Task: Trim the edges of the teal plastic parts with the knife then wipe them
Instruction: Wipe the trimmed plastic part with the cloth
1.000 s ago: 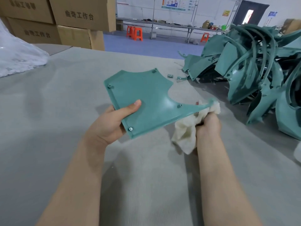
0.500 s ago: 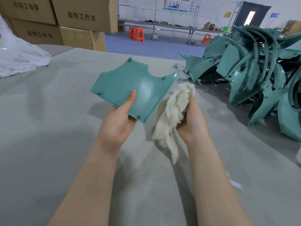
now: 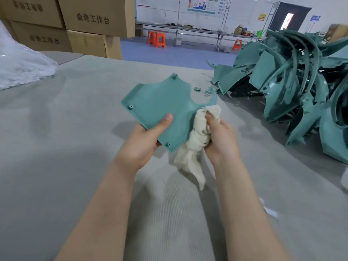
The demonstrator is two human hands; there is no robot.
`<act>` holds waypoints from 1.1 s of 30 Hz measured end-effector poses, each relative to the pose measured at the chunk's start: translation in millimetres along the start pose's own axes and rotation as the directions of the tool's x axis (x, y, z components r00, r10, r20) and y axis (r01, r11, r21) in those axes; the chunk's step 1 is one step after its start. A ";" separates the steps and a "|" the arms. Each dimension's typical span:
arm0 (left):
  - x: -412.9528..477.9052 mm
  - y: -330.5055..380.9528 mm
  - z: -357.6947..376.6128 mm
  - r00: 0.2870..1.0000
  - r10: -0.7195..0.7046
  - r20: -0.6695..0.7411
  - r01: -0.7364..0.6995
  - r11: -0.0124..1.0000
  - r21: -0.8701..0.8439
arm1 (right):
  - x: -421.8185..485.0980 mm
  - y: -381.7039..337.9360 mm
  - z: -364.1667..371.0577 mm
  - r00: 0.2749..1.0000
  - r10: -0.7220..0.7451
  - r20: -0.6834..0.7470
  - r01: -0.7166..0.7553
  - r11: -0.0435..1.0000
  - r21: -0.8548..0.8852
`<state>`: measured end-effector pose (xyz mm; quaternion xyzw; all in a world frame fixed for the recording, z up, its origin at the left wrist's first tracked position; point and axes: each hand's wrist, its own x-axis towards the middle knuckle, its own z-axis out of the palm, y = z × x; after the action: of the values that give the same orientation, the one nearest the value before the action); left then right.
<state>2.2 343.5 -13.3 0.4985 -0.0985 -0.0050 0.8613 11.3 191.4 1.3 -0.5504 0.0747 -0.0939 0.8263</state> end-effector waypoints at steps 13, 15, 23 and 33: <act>-1.6 7.0 -10.7 0.993 -0.107 0.049 0.107 0.994 0.004 | 16.9 -11.5 -33.0 0.968 0.223 -0.116 -0.183 0.942 0.282; 0.3 6.5 -10.5 0.990 -0.141 0.014 0.142 0.990 -0.016 | 12.7 -11.2 -29.3 0.976 0.185 0.111 -0.212 0.917 0.337; 4.8 3.0 0.2 0.885 0.266 -0.382 -0.022 0.844 0.536 | 11.2 -13.4 -25.8 0.989 0.147 0.001 -0.118 0.793 0.597; -7.5 1.7 8.1 0.949 0.297 0.104 -0.214 0.369 0.905 | 10.0 -15.9 -28.5 0.971 0.213 -0.107 -0.115 0.813 0.571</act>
<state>-6.8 338.2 -9.1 0.8620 -0.1281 0.2016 0.4471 13.4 157.5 4.9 -0.2655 0.1597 -0.0852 0.9470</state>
